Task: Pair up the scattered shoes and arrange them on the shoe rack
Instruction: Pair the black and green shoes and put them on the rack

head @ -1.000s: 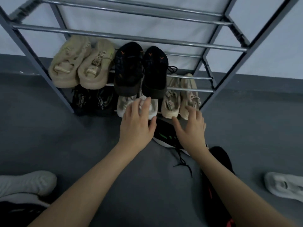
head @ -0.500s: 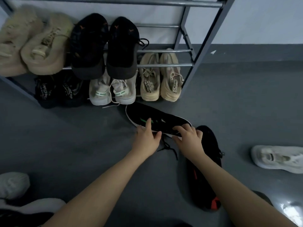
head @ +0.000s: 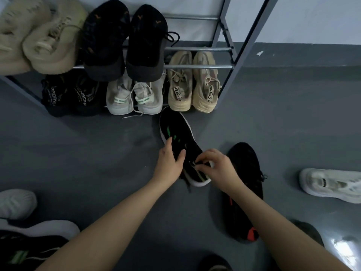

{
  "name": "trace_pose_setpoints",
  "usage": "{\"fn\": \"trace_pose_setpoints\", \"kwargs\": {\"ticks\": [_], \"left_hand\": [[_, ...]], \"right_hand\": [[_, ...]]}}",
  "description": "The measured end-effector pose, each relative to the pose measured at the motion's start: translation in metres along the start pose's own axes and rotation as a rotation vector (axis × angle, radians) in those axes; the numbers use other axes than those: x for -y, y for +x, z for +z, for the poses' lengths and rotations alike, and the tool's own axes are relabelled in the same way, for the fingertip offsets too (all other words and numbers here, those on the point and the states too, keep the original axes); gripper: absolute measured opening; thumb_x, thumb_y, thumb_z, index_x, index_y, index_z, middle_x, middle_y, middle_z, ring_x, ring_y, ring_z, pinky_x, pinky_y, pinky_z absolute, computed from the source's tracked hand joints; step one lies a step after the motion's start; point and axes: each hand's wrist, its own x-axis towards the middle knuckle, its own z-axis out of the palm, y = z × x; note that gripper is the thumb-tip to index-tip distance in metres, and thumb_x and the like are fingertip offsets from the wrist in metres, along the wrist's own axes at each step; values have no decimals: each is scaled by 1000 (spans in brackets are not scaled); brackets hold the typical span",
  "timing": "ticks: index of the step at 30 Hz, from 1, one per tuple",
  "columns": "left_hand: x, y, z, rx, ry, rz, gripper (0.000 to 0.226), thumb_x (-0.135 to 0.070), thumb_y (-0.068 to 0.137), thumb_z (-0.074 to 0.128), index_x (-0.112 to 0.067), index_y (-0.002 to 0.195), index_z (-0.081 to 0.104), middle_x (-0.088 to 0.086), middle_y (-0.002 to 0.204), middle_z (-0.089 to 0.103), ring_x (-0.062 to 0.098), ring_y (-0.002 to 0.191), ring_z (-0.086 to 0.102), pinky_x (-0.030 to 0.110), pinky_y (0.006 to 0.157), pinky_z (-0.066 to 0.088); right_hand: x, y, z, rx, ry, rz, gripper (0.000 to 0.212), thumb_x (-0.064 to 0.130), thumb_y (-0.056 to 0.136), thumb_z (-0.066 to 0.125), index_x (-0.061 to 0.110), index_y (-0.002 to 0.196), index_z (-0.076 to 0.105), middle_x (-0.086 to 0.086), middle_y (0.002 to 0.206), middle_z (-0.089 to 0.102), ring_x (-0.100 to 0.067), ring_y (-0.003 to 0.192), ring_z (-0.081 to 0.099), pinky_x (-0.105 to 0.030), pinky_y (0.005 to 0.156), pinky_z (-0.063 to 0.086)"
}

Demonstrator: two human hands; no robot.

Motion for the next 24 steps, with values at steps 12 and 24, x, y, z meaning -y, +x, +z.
{"fn": "trace_pose_setpoints", "kwargs": {"ticks": [12,24], "left_hand": [[27,3,-10,-9,41,-9,56,-15,89,57,-16,140,35,6,133,53,22,122,50,24,95,37],[37,-42,-86,-64,-259,-123,37,-39,92,50,-25,125,49,-6,121,59,10,111,55,30,97,44]], "right_hand": [[-12,8,50,17,-125,303,41,28,89,58,20,128,50,-5,95,63,-23,92,61,-34,75,49],[47,-13,74,-93,-175,-135,36,2,88,50,12,121,61,2,73,50,-16,65,51,-28,57,40]]}}
